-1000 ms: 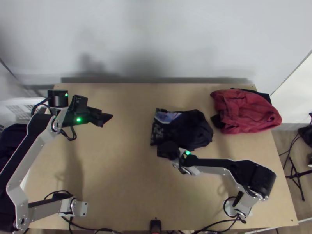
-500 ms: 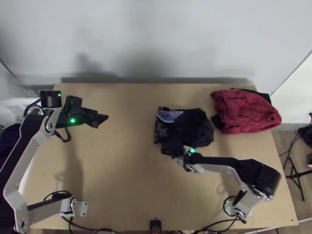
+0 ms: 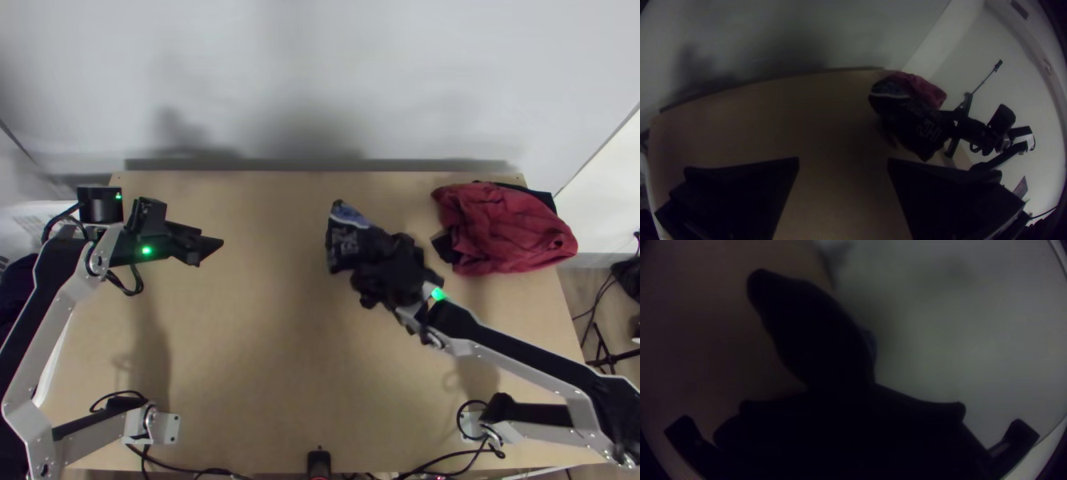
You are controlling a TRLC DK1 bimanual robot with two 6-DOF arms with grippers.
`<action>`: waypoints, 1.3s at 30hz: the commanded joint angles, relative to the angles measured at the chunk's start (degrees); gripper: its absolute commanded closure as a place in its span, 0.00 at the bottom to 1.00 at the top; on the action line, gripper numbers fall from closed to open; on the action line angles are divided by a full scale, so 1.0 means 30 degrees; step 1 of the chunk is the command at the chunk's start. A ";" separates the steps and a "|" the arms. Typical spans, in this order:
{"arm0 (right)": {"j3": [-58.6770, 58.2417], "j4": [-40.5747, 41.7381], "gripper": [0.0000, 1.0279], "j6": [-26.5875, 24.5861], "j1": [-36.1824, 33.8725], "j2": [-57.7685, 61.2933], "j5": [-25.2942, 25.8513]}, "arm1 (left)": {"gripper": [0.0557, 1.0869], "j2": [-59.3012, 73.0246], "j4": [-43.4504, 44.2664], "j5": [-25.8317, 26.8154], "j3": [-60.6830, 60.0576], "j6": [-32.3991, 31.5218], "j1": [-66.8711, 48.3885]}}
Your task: Fold the t-shirt
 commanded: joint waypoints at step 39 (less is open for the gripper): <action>1.0091 -0.3439 0.97 1.1743 -0.7395 0.3452 -0.3985 | 0.06 -0.2462 0.0897 -0.1545 -0.3947 -0.1645 0.0111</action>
